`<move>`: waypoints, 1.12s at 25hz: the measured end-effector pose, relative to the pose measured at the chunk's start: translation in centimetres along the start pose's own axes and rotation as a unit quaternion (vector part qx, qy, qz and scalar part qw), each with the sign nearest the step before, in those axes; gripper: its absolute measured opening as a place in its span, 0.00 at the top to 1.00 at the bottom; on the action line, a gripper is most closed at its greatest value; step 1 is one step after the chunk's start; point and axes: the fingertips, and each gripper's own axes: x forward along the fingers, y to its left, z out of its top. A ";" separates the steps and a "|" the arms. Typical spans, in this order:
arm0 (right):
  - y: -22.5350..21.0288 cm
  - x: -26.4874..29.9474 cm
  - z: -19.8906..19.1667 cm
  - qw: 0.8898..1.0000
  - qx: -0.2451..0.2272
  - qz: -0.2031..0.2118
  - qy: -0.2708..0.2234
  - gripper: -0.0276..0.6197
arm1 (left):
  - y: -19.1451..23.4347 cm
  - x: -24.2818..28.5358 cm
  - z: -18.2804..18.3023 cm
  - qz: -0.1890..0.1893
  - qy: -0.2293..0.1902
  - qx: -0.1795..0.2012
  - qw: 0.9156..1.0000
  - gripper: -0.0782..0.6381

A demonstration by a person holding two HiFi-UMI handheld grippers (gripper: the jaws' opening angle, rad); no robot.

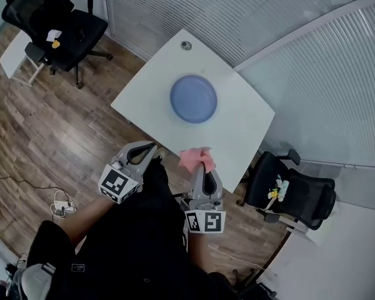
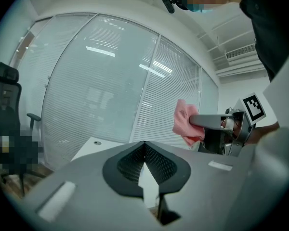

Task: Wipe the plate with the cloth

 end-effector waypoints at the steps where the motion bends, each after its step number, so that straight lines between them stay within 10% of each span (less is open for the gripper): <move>1: -0.6 0.9 0.1 1.000 0.001 0.003 -0.002 0.94 | 0.4 0.7 0.1 0.004 0.000 0.003 1.000 0.89; 28: -13.2 17.4 -3.3 0.994 0.009 0.097 0.056 0.94 | 10.8 19.0 -7.4 0.114 0.145 -0.076 0.980 0.88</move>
